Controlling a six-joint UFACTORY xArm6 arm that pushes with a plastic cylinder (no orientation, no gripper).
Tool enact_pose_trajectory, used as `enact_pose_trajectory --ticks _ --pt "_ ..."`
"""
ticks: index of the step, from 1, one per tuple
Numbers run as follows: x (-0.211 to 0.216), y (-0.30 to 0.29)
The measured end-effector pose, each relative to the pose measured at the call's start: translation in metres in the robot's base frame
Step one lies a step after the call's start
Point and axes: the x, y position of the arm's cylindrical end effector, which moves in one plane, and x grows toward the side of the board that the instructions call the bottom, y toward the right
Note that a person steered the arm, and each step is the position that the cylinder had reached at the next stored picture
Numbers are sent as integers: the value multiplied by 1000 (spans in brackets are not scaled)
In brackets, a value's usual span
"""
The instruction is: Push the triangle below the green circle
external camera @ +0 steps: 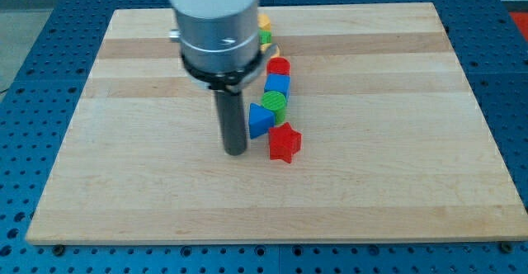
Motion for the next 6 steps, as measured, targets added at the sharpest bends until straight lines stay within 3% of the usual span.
enact_pose_trajectory --ticks 2,6 --pt "-52 -30" --pt "-48 15"
